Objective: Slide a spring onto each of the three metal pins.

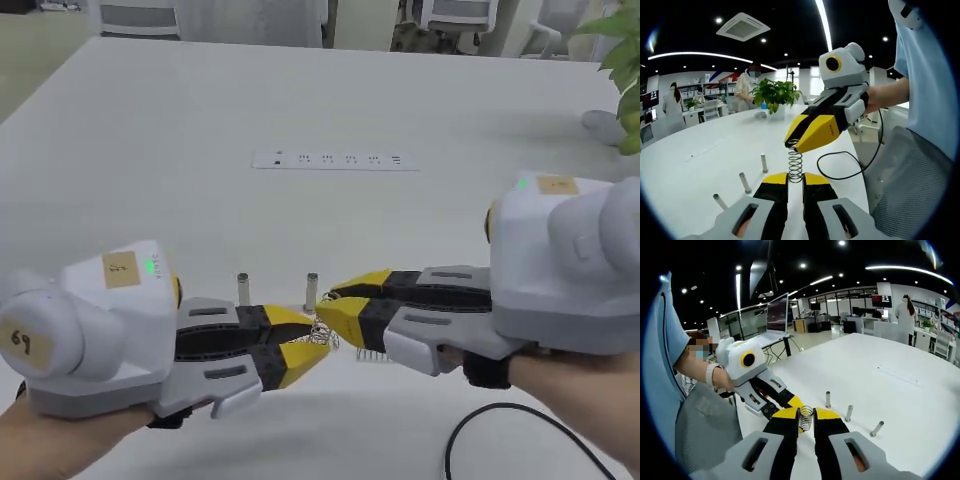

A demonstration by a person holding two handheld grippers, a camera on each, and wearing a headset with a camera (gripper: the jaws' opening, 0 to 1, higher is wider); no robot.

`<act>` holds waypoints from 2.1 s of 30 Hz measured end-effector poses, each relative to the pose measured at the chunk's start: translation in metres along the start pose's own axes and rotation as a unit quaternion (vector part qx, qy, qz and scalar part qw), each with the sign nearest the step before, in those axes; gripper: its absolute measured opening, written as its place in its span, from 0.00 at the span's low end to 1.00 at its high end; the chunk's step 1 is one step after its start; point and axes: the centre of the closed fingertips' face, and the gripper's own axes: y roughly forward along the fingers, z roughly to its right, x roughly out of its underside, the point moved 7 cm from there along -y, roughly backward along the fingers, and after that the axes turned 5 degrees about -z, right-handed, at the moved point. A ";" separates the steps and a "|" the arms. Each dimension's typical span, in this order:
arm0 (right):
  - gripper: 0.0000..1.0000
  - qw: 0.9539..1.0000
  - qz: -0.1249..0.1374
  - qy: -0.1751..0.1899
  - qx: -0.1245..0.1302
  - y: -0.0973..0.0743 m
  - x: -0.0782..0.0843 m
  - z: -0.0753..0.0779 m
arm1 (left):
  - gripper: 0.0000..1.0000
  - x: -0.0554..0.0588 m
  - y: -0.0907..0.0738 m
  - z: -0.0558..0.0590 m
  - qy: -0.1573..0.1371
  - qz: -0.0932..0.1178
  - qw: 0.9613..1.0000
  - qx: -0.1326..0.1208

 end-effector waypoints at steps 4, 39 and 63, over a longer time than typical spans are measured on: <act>0.15 1.000 -0.001 -0.001 -0.001 -0.001 -0.001 0.001 | 0.02 0.001 -0.001 0.000 0.001 -0.001 1.000 -0.001; 0.18 0.914 -0.258 -0.258 -0.179 0.006 -0.017 -0.006 | 0.02 0.018 -0.003 0.013 0.035 -0.050 0.998 0.031; 0.14 0.871 -0.321 -0.304 -0.213 0.026 -0.001 -0.008 | 0.02 0.015 0.002 0.016 0.044 -0.058 0.996 0.043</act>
